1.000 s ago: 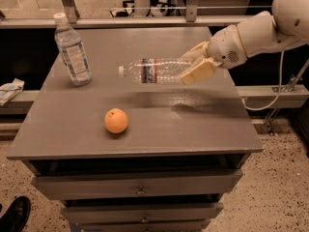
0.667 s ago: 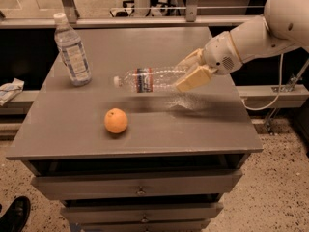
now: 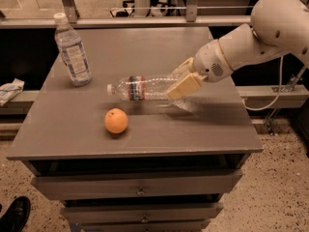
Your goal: Move water bottle near orange
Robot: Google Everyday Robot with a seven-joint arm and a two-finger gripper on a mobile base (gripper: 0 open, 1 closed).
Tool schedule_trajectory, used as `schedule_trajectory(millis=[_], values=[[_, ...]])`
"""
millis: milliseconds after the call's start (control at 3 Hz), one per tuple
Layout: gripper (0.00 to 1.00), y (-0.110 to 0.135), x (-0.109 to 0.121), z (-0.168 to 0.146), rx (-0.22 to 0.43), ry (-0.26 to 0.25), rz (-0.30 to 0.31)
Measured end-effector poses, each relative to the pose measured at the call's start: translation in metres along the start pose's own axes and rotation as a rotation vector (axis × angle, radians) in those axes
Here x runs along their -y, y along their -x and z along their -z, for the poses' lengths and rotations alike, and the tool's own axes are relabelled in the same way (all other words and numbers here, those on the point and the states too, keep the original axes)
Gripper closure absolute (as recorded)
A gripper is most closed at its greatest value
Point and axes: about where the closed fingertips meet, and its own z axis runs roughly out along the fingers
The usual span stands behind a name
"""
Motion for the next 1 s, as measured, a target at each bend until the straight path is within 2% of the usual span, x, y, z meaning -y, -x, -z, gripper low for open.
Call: schedule_trajectory(millis=[333, 667, 1000], values=[[1.0, 0.0, -0.004, -0.005, 0.0, 0.008, -0.018], [0.85, 0.001, -0.011, -0.009, 0.005, 0.036, -0.033], [0.62, 0.001, -0.018, -0.015, 0.01, 0.058, -0.044]])
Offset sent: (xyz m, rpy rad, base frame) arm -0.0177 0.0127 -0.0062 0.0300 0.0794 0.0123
